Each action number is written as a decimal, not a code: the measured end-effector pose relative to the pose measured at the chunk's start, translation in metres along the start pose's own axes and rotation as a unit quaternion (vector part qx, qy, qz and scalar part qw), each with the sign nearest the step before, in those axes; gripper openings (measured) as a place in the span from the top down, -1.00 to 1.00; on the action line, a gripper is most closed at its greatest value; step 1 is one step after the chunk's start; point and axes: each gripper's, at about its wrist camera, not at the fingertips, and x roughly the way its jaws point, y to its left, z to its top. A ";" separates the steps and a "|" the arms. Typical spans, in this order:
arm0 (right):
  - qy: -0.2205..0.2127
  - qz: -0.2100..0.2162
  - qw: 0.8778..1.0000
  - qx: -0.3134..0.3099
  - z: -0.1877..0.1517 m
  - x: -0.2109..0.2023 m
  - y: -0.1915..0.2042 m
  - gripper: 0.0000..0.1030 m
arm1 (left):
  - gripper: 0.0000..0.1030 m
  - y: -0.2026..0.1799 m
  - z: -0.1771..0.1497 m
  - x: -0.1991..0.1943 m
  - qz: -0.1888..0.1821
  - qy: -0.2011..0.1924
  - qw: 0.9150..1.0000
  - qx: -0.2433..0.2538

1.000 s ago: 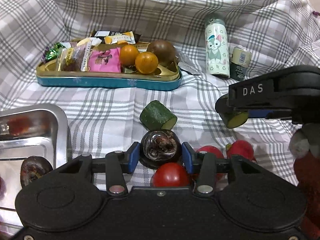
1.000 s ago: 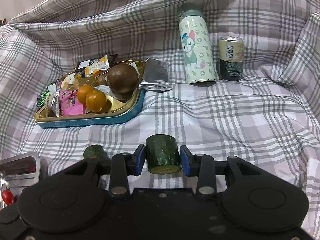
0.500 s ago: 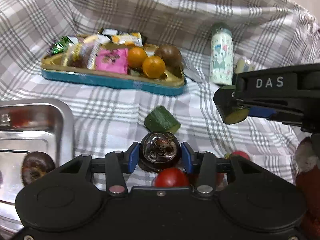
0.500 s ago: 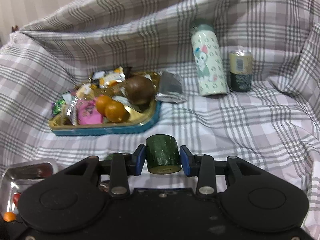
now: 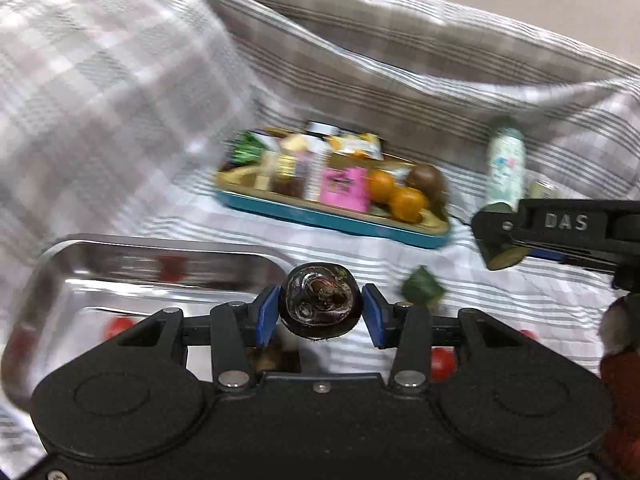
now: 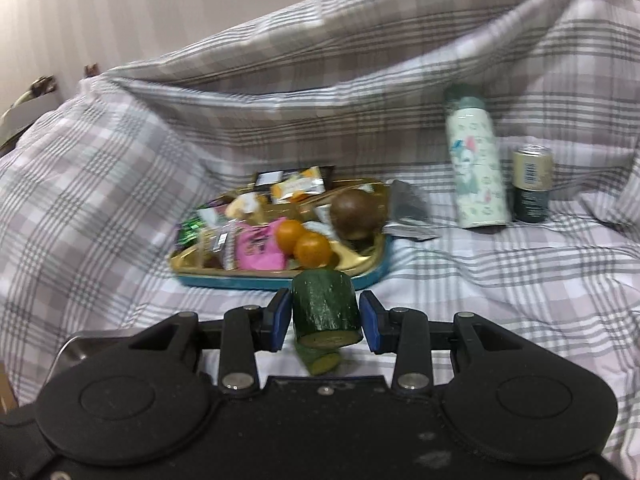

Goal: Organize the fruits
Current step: 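Carry the dark brown fruit and cucumber piece over the steel tray with both tools, then open the left tool over the steel tray while the right tool releases the cucumber piece, then move the left tool to a red tomato while the right tool approaches a red radish, then grasp the red tomato with the left tool while the right tool grasps the red radish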

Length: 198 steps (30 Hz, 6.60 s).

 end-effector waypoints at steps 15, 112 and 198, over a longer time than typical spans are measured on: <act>0.035 0.087 0.993 -0.065 -0.023 0.013 0.073 0.24 | -0.01 0.100 0.005 -0.025 0.112 -0.002 0.991 -0.074; 0.139 0.021 0.990 -0.013 -0.022 0.021 0.012 0.21 | 0.02 0.098 -0.002 -0.010 0.161 0.047 0.986 -0.015; 0.214 -0.082 0.973 0.036 -0.019 0.046 -0.077 0.24 | 0.18 -0.078 -0.042 0.048 -0.080 0.081 0.984 0.138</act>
